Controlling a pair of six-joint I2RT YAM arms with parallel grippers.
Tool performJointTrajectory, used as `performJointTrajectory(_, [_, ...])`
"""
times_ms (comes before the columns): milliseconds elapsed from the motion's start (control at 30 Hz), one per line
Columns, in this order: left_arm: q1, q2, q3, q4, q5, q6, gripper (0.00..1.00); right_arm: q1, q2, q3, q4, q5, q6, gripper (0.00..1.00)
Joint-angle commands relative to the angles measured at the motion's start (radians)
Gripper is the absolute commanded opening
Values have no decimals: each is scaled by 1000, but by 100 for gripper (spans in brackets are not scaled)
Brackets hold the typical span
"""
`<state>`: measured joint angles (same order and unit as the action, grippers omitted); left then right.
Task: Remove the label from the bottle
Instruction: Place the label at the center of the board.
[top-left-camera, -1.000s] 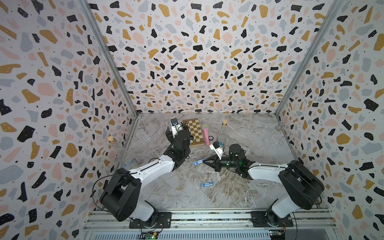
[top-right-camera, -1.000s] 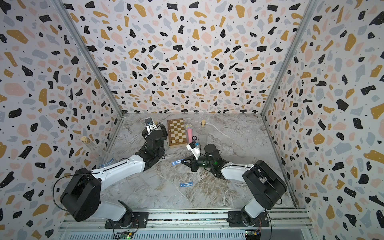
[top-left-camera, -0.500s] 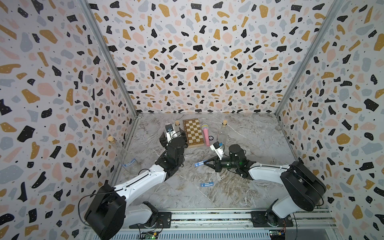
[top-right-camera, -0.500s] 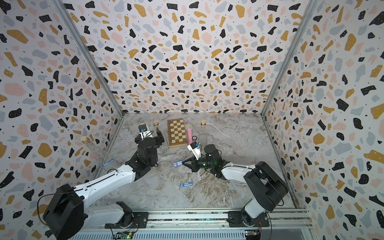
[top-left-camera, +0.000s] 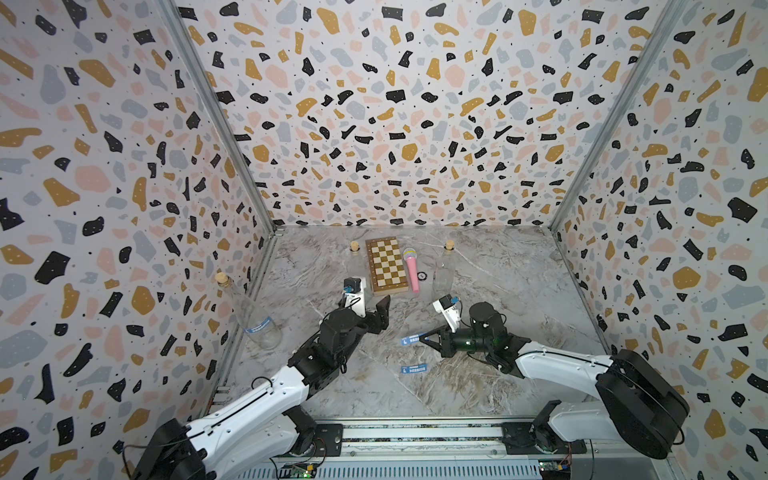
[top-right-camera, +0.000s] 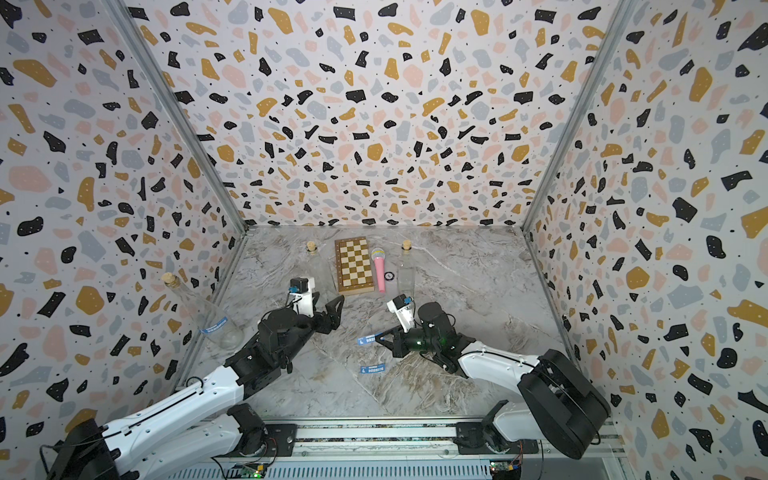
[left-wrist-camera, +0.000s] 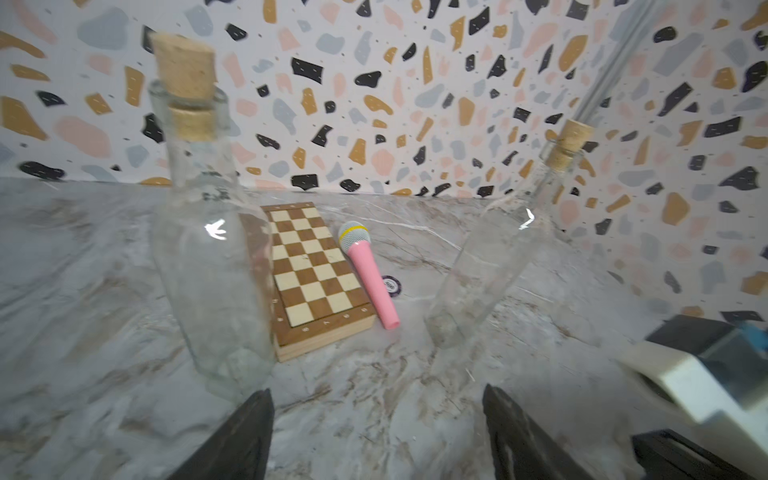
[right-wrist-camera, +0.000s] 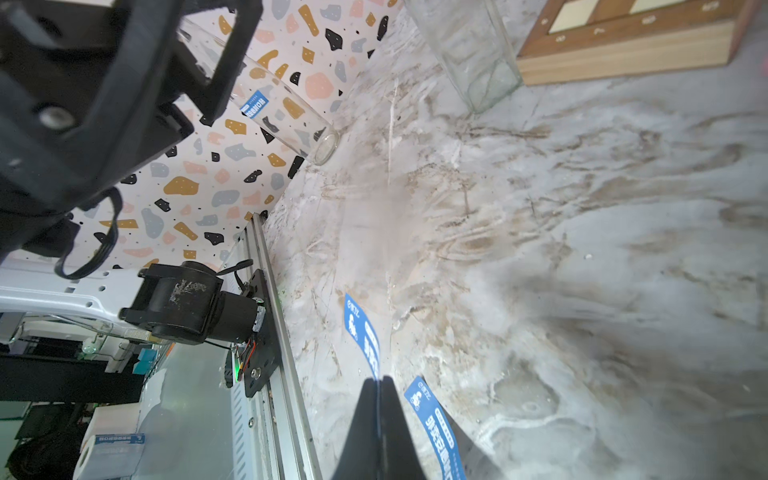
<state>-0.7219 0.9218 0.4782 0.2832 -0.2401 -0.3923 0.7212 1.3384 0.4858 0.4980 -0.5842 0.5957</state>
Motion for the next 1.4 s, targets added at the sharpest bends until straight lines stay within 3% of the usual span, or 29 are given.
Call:
performJointTrajectory(0, [-22,24,-43,43,158,-79,77,3,26,6,21,24,41,4])
performJointTrajectory(600, [-110,140,-157,127,346,-171,63,-9,161,-15,25,9,122,6])
performJointTrajectory(1067, [-181,312,-190,260,441,-195,35,-5,222,-26,40,-9,143,7])
performJointTrajectory(1367, [-180,423,-164,314,466,-193,29,3,241,-16,47,-18,149,7])
